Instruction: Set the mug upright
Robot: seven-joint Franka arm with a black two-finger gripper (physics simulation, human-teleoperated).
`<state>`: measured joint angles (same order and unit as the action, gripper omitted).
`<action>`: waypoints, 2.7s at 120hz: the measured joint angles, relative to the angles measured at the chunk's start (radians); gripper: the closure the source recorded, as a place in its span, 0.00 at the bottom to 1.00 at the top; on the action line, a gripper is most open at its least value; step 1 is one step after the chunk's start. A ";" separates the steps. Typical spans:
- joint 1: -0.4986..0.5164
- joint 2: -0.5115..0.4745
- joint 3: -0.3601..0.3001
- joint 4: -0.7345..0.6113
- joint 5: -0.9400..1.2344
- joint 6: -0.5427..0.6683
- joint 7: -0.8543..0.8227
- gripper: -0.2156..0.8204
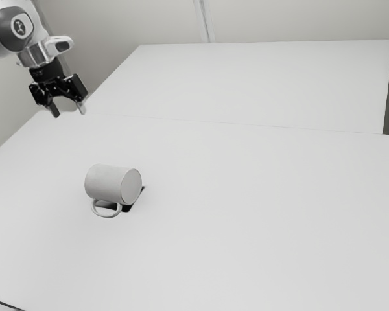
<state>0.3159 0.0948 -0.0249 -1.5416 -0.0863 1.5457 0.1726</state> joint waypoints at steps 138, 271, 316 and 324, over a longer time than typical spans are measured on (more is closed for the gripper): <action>0.340 0.255 -0.009 -0.274 -0.594 0.145 0.645 0.21; 0.376 0.294 -0.076 -0.399 -0.967 0.023 1.039 0.75; 0.371 0.249 -0.118 -0.399 -0.966 0.037 1.065 0.94; 0.344 0.201 -0.120 -0.398 -0.960 0.041 1.063 0.95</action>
<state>0.6597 0.2955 -0.1454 -1.9397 -1.0464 1.5869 1.2358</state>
